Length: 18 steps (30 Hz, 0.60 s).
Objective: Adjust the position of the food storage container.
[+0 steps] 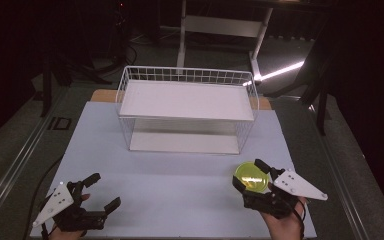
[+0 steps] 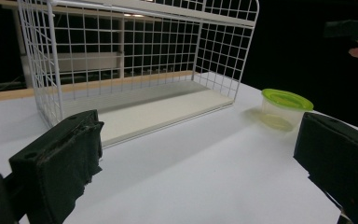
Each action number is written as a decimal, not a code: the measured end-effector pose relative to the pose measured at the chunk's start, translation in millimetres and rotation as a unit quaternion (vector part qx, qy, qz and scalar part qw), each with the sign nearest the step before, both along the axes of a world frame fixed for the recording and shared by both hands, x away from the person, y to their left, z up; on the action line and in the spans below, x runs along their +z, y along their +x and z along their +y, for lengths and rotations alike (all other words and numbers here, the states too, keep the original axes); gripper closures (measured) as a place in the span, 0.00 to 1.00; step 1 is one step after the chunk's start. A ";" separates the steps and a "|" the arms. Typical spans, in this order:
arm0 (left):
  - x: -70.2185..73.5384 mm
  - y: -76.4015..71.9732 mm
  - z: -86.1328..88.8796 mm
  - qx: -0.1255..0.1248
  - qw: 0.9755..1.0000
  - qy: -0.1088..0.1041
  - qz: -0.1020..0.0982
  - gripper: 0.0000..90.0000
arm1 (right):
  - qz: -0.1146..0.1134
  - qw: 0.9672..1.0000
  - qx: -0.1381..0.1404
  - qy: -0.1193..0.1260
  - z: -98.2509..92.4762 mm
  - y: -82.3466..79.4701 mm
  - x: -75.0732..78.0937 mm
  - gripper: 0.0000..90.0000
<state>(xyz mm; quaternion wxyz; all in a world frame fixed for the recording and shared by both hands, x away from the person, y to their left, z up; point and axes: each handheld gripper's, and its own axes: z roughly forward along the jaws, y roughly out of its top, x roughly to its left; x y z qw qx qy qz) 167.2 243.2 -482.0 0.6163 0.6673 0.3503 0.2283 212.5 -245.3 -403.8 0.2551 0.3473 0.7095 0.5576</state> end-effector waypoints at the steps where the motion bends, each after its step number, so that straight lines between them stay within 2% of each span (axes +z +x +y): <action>1: -0.1 0.1 0.0 0.000 1.000 0.000 0.000 0.02 | 0.001 1.000 -0.002 -0.001 -1.9 3.3 0.9 0.15; 9: -0.9 0.6 -0.6 -0.001 1.000 -0.002 0.003 0.02 | 0.001 0.999 -0.033 -0.027 -19.5 28.2 -2.6 0.18; 13: -1.2 1.0 -0.5 -0.001 1.000 -0.002 0.004 0.02 | 0.012 0.999 -0.047 -0.024 -29.0 36.1 -8.9 0.19; 14: -1.3 1.1 -0.5 -0.001 1.000 -0.002 0.004 0.02 | 0.015 0.998 -0.051 -0.022 -31.8 37.6 -10.8 0.24; 17: -1.2 1.0 -0.5 -0.001 1.000 -0.003 0.004 0.02 | 0.021 0.997 -0.063 -0.029 -37.3 40.0 -15.4 0.26; 18: -1.4 1.1 -0.6 -0.002 1.000 -0.001 0.004 0.02 | 0.030 0.996 -0.081 -0.037 -45.0 42.3 -23.2 0.33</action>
